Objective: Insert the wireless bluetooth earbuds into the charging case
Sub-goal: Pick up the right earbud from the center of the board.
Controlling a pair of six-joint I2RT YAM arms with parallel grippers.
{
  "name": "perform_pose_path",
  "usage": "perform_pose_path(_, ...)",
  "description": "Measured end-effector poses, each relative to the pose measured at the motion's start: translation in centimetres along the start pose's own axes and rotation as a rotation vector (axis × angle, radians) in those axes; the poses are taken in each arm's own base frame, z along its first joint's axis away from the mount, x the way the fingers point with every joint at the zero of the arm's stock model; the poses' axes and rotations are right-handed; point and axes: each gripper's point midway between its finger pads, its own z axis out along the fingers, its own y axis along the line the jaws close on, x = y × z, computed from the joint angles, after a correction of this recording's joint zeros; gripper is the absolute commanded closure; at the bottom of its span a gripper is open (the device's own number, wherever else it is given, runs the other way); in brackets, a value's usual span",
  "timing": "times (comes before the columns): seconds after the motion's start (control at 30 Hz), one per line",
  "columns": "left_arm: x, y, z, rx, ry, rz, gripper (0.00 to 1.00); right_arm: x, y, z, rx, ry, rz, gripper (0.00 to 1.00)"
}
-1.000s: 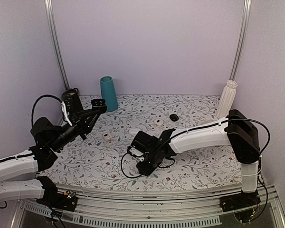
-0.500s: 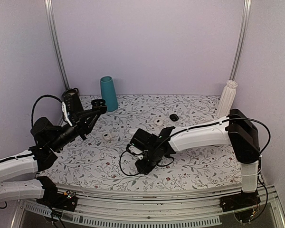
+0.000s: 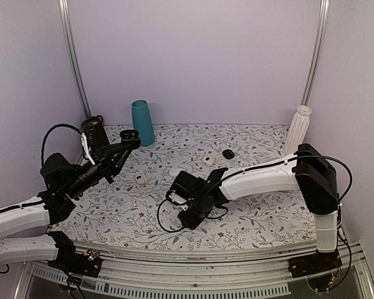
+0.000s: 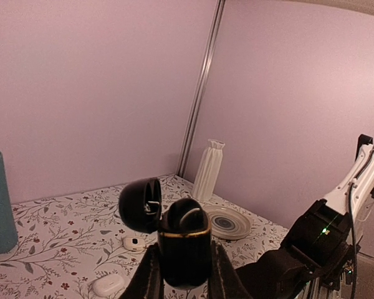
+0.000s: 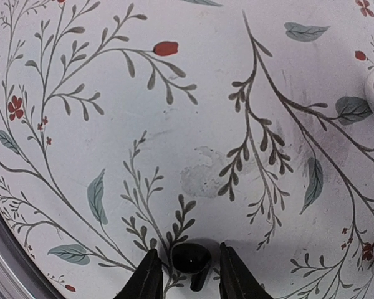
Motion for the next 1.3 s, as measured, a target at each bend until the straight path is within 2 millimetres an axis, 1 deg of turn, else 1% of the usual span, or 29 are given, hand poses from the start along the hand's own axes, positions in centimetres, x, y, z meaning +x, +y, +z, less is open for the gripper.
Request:
perform_pose_path(0.33,-0.14,-0.04,0.15,0.002,0.000,0.000,1.00,-0.41,-0.11,0.14,0.010,-0.008,-0.009,0.70)
perform_pose_path(0.57,-0.15,-0.05,0.15,0.002,0.000,0.000,1.00,-0.42,-0.18,0.16,0.014,-0.008,-0.013,0.73)
perform_pose_path(0.77,-0.15,-0.05,0.15,0.002,0.000,0.000,1.00,-0.41,-0.28,0.20,0.020,-0.007,-0.014,0.78)
perform_pose_path(0.87,-0.15,-0.05,0.15,0.002,0.000,0.000,1.00,-0.49,-0.27,0.23,0.020,-0.009,-0.013,0.84)
perform_pose_path(1.13,-0.12,-0.03,0.16,0.002,0.000,0.000,1.00,-0.70,-0.21,0.25,0.019,-0.013,-0.012,0.91)
perform_pose_path(1.3,0.28,0.14,0.32,-0.002,0.012,-0.003,1.00,-0.76,-0.20,0.26,0.019,-0.015,-0.001,0.94)
